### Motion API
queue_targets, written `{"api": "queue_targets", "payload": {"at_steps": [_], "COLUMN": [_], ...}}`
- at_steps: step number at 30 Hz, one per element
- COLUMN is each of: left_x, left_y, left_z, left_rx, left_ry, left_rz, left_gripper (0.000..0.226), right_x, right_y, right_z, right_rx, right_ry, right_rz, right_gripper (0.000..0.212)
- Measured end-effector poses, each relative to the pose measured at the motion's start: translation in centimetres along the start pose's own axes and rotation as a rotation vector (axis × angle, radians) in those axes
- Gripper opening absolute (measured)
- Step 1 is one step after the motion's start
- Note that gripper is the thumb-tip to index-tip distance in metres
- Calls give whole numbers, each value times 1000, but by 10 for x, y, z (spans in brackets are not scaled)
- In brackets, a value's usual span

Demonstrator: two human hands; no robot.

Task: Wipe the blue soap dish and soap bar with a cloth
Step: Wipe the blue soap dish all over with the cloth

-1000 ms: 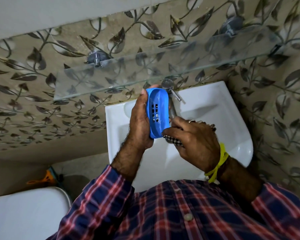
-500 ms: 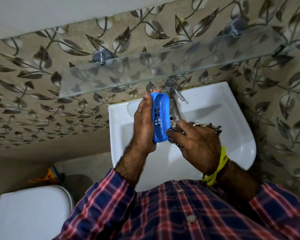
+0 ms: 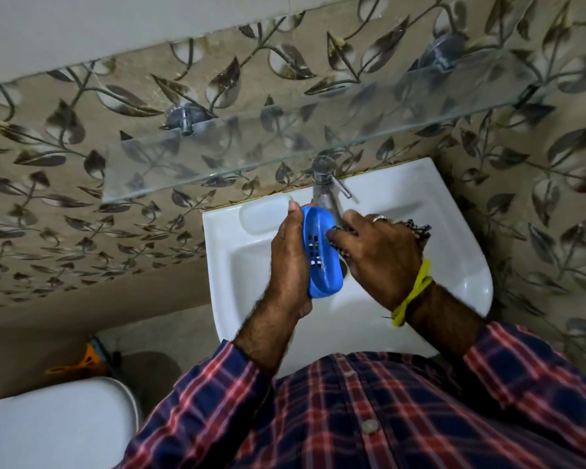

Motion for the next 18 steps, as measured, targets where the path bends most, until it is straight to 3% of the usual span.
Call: {"api": "queue_targets", "payload": {"at_steps": [3,9,14,18], "left_x": [-11,-6,2,5], "left_y": [-2,4,3,7], "left_z": [-9,-4,-3,0], "left_rx": [-11,37,69,101], "left_ry": [51,8,-44,-77], "left_rz": [33,-1,-8,29], "left_gripper": [56,68,66,69], "right_x": [9,-1,0,-7], "right_y": [-1,2,2,-2], "right_z": [24,-2,13,-9], "right_rx": [-9,65,83,115], "right_ry": [-47,102,4,132], "right_rz": [-46,-7,46,49], "right_gripper": [15,21,24,27]}}
Point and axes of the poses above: each hand's wrist, its own z-axis away from the middle knuckle, its own y-axis out of the palm, x = y × z, the point moved 8 cm from there along -z, towards the middle knuckle, and after that the axes turned 15 degrees about y, right-handed, at the moved point
